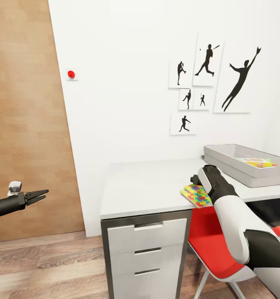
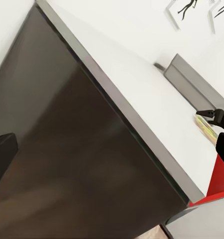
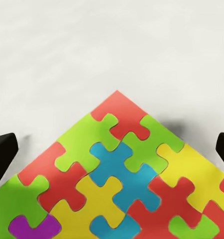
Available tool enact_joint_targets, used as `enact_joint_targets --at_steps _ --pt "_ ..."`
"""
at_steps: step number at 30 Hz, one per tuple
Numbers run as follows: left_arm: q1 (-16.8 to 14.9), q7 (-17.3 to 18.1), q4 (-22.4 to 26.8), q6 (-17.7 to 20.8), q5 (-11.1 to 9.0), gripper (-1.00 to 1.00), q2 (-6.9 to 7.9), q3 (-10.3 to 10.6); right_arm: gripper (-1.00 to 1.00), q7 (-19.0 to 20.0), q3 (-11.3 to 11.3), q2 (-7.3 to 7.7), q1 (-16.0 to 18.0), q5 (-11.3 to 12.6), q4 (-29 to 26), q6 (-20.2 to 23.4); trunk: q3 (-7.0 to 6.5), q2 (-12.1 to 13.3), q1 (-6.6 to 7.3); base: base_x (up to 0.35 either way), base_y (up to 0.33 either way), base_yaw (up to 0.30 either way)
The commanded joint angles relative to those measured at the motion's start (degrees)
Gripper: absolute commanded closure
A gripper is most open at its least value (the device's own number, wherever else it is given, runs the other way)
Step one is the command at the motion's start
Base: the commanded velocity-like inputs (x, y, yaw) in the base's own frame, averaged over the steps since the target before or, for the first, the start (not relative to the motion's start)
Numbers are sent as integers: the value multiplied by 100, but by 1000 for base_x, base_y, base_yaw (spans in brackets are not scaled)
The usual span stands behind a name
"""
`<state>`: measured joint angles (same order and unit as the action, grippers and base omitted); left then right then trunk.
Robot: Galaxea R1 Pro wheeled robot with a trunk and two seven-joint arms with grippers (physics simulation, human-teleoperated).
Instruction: Put all the toys in the child's room - the three board games (two on the bed and one on the table), the two jigsaw puzzles on the table, and the tennis ball on the table - inside the toy box on the table in the child's room.
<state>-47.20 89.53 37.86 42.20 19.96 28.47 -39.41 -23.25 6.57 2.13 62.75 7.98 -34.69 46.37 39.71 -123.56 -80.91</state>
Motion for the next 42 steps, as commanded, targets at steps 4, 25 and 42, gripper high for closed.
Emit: enact_joint_targets --at_steps 4,25,42 --pt "-9 47 2 60 61 -100 -2 -23 -100 -40 11 -2 0 256 67 -32 8 -2 0 -1 69 0" --pt "-9 47 2 60 60 -100 0 -23 -100 -39 11 -2 0 255 67 -32 8 -2 0 -49 59 0" --pt "-9 47 2 60 60 -100 -2 -23 -100 -40 11 -11 0 255 67 -32 8 -2 0 -60 27 0"
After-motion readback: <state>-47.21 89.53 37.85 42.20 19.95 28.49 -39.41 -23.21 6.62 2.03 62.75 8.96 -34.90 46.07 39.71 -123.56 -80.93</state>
